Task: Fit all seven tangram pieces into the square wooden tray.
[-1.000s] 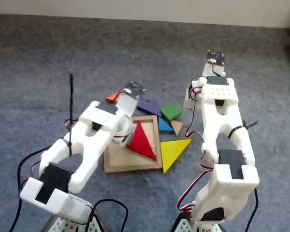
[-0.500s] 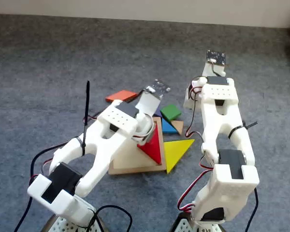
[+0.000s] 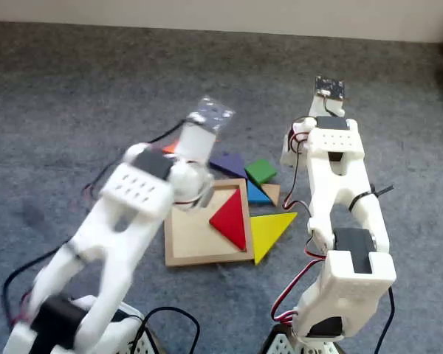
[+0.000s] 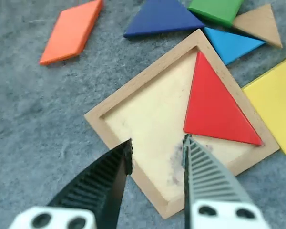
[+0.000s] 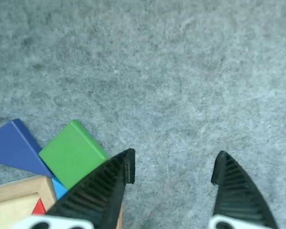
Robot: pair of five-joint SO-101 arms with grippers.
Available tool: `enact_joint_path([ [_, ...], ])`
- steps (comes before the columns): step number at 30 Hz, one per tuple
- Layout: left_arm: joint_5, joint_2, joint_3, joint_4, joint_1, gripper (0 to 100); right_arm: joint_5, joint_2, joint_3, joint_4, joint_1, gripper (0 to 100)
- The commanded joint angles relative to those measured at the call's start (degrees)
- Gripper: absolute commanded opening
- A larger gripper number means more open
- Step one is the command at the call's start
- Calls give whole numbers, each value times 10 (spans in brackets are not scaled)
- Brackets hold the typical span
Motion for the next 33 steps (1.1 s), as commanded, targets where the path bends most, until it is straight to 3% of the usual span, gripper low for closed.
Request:
enact_joint_path([
  [1, 3, -168, 78, 5, -57, 184, -1, -8, -2, -7, 7, 260],
  [8, -57, -294, 218, 4, -183, 184, 8, -15, -23, 63, 7, 260],
  [13, -58, -344, 307, -39, -271, 184, 50, -36, -79, 136, 3, 258],
  [16, -58, -366, 364, -75, -305, 184, 87, -50, -86, 173, 0, 193],
  [21, -58, -386, 436, -114, -328, 184, 125, -65, -84, 179, -17, 60],
  [27, -58, -385, 487, -172, -327, 184, 132, 9, -82, 117, -82, 60],
  [33, -58, -382, 490, -175, -327, 184, 133, 114, -87, 114, -118, 60],
])
